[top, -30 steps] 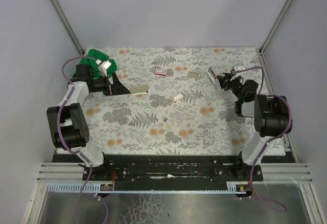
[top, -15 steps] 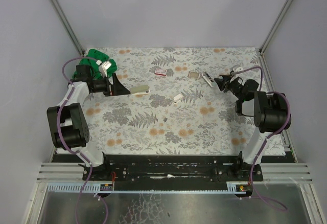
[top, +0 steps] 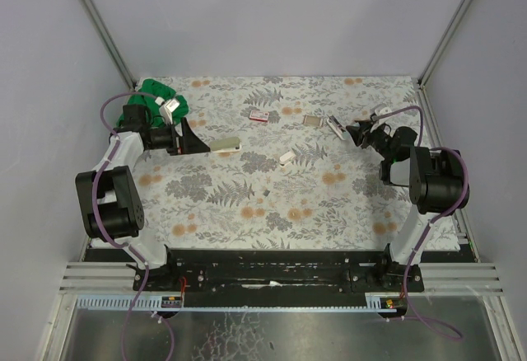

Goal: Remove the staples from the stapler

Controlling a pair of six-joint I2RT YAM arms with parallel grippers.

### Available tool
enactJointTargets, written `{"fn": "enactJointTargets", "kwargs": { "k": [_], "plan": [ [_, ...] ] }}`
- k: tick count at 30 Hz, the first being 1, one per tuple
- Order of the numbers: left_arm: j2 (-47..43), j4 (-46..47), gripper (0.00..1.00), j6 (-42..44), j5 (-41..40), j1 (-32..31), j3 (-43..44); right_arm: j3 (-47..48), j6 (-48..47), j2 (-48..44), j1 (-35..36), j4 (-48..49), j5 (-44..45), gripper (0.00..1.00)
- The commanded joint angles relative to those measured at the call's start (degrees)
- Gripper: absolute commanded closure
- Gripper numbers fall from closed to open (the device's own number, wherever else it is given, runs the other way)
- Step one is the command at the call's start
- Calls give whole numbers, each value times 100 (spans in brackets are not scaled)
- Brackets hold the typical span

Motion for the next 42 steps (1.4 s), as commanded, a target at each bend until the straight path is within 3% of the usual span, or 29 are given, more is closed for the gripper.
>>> {"fn": "enactJointTargets", "kwargs": {
  "k": [1, 42],
  "plan": [
    [51, 114, 0, 113, 151, 49, -52, 182, -136, -16, -42, 337, 67, 100],
    [94, 115, 0, 104, 194, 58, -44, -119, 358, 383, -155, 1390, -78, 91]
  ]
}}
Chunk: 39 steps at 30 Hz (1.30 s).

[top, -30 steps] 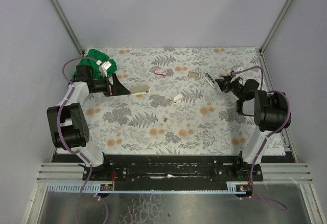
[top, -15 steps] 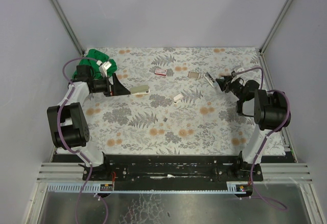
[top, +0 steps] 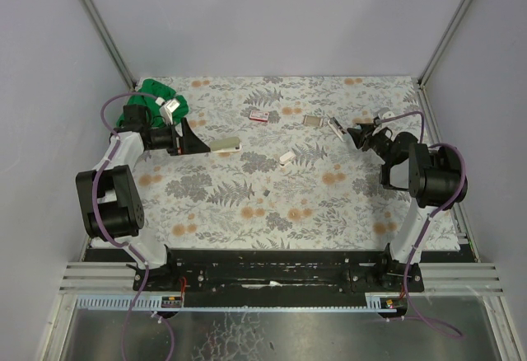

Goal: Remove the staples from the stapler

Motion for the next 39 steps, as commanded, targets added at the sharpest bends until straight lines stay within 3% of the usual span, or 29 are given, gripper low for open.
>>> {"fn": "enactJointTargets", "kwargs": {
  "k": [1, 39],
  "plan": [
    [62, 114, 0, 104, 171, 54, -48, 19, 8, -15, -40, 647, -60, 91],
    [104, 114, 0, 105, 273, 98, -40, 28, -102, -18, -41, 429, -243, 73]
  ]
}}
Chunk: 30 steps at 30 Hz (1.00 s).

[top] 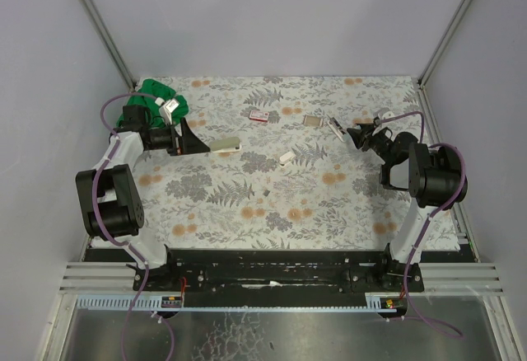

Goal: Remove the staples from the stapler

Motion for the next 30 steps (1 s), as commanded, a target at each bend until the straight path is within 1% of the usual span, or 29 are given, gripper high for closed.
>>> {"fn": "enactJointTargets", "kwargs": {
  "k": [1, 16, 21, 23, 26, 28, 30],
  "plan": [
    [71, 112, 0, 106, 154, 63, -36, 26, -102, -24, -38, 397, -192, 73],
    [100, 122, 0, 107, 206, 92, -41, 30, -132, -43, -38, 320, -223, 69],
    [96, 130, 0, 110, 212, 99, -42, 28, -132, -45, -38, 306, -236, 64],
    [90, 124, 0, 110, 220, 99, -47, 35, -136, -50, -38, 283, -244, 58],
    [97, 131, 0, 114, 218, 104, -49, 45, -145, -55, -38, 249, -242, 55],
    [89, 125, 0, 107, 222, 108, -43, 45, -156, -58, -37, 229, -244, 49],
    [97, 130, 0, 118, 225, 111, -46, 50, -174, -64, -36, 213, -254, 47]
  ]
}}
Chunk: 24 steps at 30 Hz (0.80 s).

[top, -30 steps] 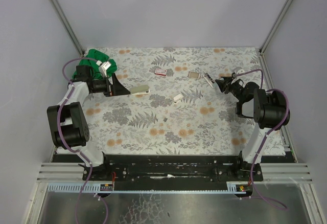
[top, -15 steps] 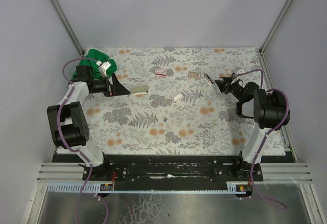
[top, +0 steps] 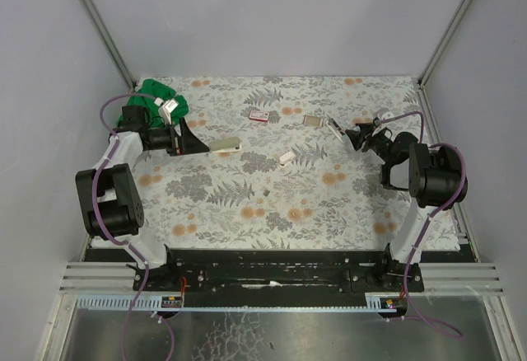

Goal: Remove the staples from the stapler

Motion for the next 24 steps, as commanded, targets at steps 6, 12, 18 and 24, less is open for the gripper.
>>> {"fn": "enactJointTargets", "kwargs": {
  "k": [6, 12, 18, 24],
  "plan": [
    [69, 130, 0, 118, 175, 78, -46, 63, -124, -76, -27, 245, -148, 41],
    [50, 130, 0, 118, 168, 78, -46, 64, -105, -192, -27, 241, -171, 23],
    [-20, 130, 0, 121, 95, 81, -42, 13, -140, -508, -28, 178, -221, 0],
    [-198, 141, 0, 134, -156, 48, 126, 2, -367, -1201, -29, -567, -545, 1]
  ]
}}
